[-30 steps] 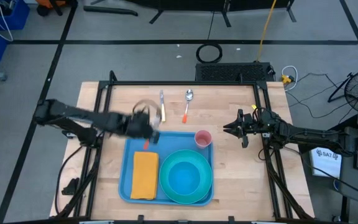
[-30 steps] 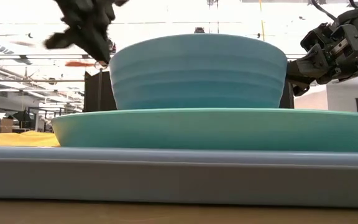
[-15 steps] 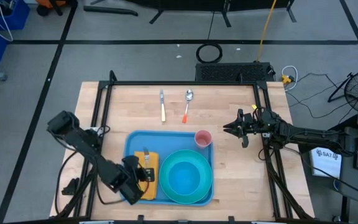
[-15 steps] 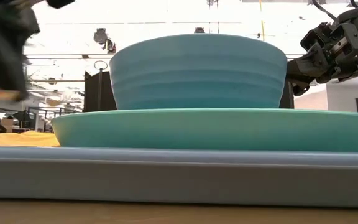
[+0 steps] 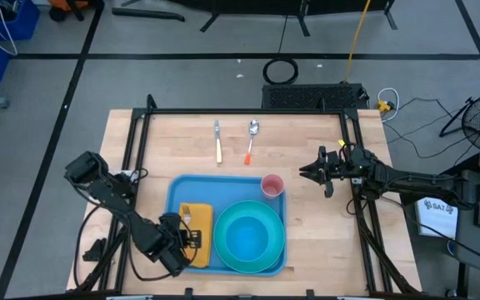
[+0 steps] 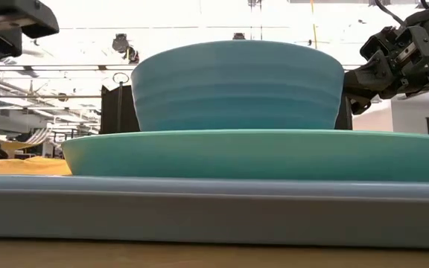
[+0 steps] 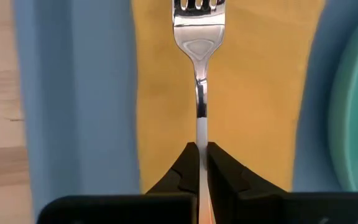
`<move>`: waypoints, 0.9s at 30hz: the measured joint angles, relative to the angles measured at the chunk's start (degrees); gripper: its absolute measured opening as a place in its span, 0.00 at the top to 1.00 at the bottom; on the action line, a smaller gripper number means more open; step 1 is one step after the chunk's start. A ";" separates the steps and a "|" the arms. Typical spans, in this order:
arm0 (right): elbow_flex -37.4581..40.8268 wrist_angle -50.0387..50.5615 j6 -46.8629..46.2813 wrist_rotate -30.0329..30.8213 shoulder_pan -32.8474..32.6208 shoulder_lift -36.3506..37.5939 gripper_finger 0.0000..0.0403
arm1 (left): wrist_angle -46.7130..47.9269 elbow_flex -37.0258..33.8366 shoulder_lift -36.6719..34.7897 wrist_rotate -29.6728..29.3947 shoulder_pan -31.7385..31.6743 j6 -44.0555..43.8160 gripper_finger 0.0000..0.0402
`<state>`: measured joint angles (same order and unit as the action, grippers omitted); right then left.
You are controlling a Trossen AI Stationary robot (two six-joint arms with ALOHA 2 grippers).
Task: Set up tray
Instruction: Put the orange fork on the yellow napkin
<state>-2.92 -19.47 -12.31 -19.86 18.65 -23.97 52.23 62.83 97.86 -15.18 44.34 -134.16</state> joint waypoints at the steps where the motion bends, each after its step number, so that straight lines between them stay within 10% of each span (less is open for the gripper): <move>1: -0.01 -0.01 0.01 0.00 0.00 0.00 0.83 | 0.56 0.00 0.00 0.15 0.00 -0.02 0.97; 27: 0.00 0.03 0.12 -0.02 0.01 0.02 0.83 | -0.03 0.02 4.17 2.16 -1.62 2.07 0.97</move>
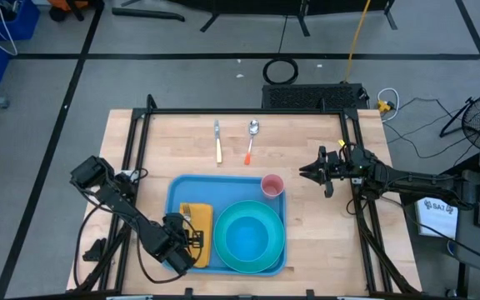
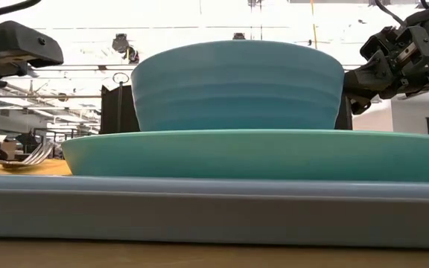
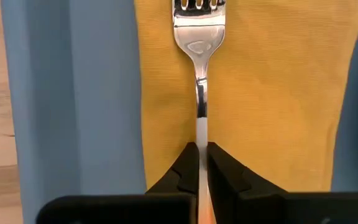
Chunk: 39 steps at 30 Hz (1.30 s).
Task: Set up tray
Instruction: Put the orange fork on the yellow napkin, then put the orange spoon on the yellow napkin to the right of the orange fork
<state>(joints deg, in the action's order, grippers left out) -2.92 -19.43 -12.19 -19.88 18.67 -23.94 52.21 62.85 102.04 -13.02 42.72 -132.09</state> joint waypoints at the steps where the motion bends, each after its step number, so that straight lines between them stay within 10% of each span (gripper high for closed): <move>1: 0.00 0.00 0.00 0.00 -0.01 0.00 0.83 | 0.00 0.00 0.00 0.02 0.00 0.20 0.95; 14: -0.02 0.01 0.02 0.00 -0.01 0.00 0.83 | -0.10 0.00 -0.97 -1.62 0.00 1.50 0.70; 28: -0.02 0.01 0.44 0.02 -0.01 0.00 0.83 | 3.48 0.02 -18.79 -35.29 -10.49 24.49 0.69; 39: -0.01 0.01 -0.08 0.09 0.00 0.00 0.83 | -11.39 0.04 -22.13 2.47 -52.02 71.71 0.69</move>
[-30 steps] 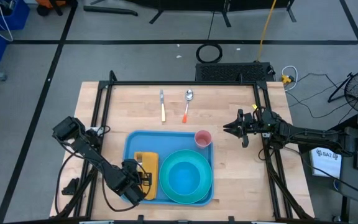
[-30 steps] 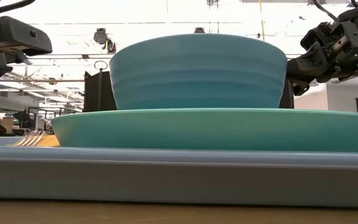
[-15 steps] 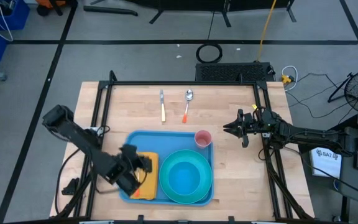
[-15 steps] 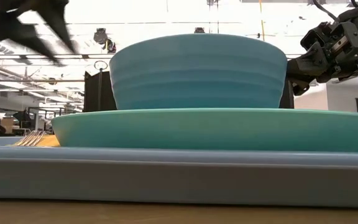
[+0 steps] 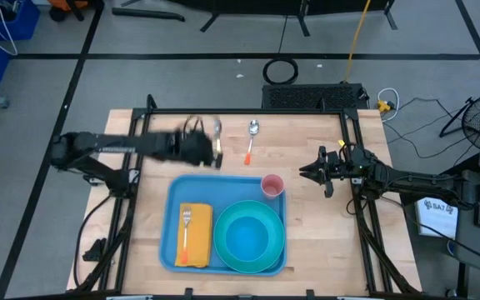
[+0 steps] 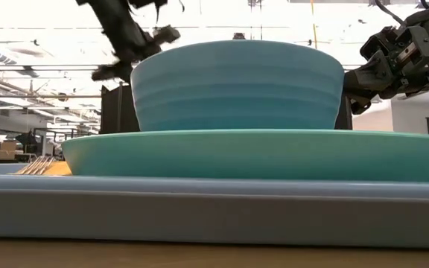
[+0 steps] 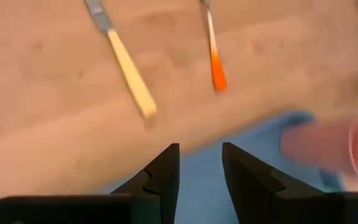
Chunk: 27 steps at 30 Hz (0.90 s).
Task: Set up tray
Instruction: Put the orange spoon on the yellow napkin to the right of the orange fork
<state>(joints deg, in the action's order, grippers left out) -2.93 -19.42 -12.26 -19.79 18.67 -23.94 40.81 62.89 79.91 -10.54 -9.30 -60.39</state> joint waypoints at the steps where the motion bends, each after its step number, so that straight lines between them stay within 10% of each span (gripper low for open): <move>1: 0.00 0.01 -0.01 0.00 0.00 0.00 0.83 | -0.94 0.00 0.63 2.56 -3.38 1.83 0.69; 16: 0.01 0.00 0.08 0.07 -0.01 -0.02 0.83 | -7.76 0.81 19.10 15.74 -18.42 9.14 0.69; 27: 0.00 0.00 -0.10 0.13 0.00 0.00 0.83 | -0.52 12.09 28.55 10.93 -18.34 11.04 0.69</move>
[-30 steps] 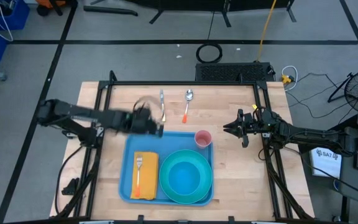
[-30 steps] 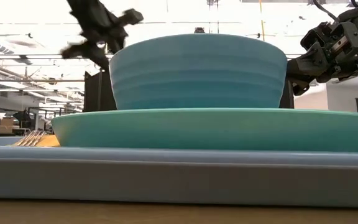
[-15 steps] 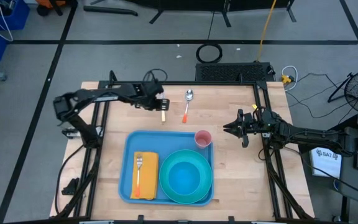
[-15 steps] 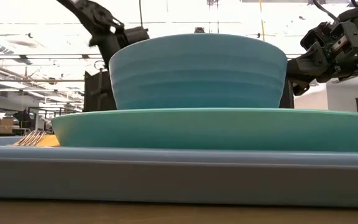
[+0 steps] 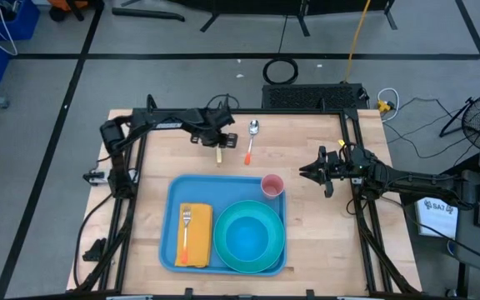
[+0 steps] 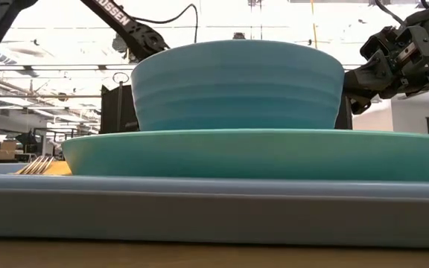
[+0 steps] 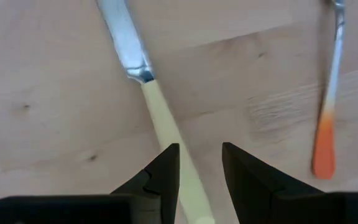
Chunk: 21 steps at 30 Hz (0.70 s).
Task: Set up tray
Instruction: Put the orange spoon on the yellow napkin to the right of the orange fork
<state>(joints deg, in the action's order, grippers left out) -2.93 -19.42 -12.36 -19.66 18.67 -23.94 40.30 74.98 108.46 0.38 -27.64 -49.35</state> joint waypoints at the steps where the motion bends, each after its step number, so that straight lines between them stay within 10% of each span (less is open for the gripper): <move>1: 0.00 0.00 0.00 0.00 -0.01 0.00 0.83 | 0.75 1.06 0.75 -0.12 0.00 0.27 0.69; 21: 0.01 -0.11 -0.02 -0.13 0.00 -0.02 0.83 | 7.56 5.83 5.58 -3.49 0.61 -3.71 0.69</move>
<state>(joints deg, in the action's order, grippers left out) -2.92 -19.53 -12.38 -19.79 18.67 -23.97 47.86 80.82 114.04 -3.11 -27.03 -53.06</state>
